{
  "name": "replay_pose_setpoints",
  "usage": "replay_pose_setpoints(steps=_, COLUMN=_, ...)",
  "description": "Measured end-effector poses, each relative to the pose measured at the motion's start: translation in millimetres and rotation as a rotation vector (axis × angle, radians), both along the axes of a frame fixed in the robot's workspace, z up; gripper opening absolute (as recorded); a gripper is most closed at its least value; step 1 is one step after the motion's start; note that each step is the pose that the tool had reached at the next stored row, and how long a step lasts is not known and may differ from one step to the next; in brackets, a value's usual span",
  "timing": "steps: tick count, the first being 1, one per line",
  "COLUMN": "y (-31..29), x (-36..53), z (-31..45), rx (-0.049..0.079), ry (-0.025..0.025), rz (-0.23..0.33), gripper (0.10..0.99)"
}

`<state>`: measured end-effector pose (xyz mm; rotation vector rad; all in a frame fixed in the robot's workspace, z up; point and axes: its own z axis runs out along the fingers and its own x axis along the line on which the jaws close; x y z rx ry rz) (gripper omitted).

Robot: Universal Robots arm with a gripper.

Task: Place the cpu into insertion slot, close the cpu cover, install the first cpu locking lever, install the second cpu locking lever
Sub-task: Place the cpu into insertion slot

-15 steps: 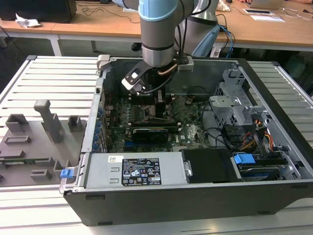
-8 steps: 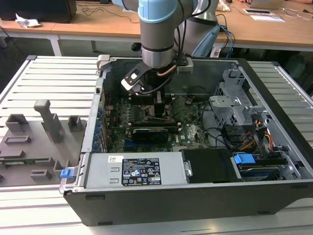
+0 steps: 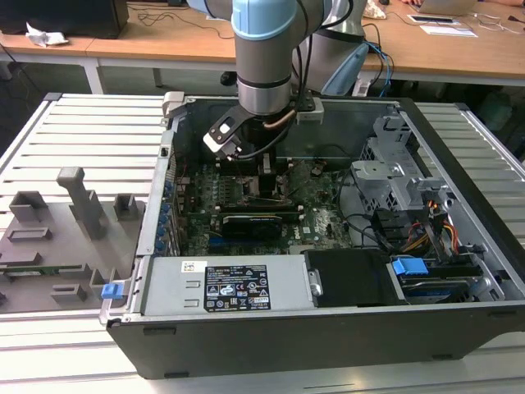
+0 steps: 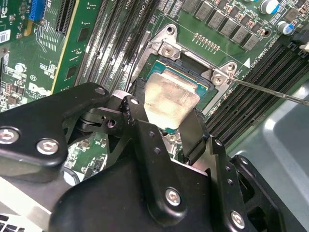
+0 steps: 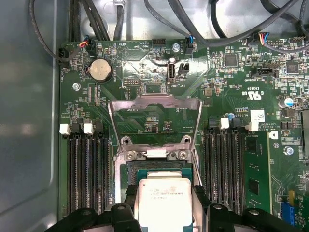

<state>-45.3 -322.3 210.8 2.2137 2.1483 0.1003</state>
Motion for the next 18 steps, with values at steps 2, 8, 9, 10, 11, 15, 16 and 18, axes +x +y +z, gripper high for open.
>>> replay_pose_setpoints(steps=2, y=0.1, x=0.0, z=-0.3, rx=0.000, ry=0.0000, rz=0.000, gripper=0.525)
replay_pose_setpoints(steps=8, y=0.9, x=-0.1, z=-1.4, rx=0.000, ry=0.0000, rz=-0.002, gripper=0.525)
replay_pose_setpoints(steps=9, y=1.3, x=0.0, z=-1.7, rx=0.000, ry=-0.0001, rz=-0.002, gripper=0.525)
replay_pose_setpoints(steps=10, y=1.4, x=0.0, z=-2.1, rx=0.000, ry=-0.0001, rz=-0.002, gripper=0.525)
replay_pose_setpoints(steps=11, y=1.7, x=0.0, z=-2.7, rx=0.000, ry=0.0000, rz=-0.002, gripper=0.525)
replay_pose_setpoints(steps=15, y=3.4, x=0.0, z=-4.5, rx=0.000, ry=-0.0001, rz=-0.006, gripper=0.525)
replay_pose_setpoints(steps=16, y=3.5, x=0.1, z=-4.7, rx=0.000, ry=0.0000, rz=-0.006, gripper=0.525)
replay_pose_setpoints(steps=18, y=3.6, x=0.1, z=-5.3, rx=0.000, ry=0.0000, rz=-0.006, gripper=0.525)
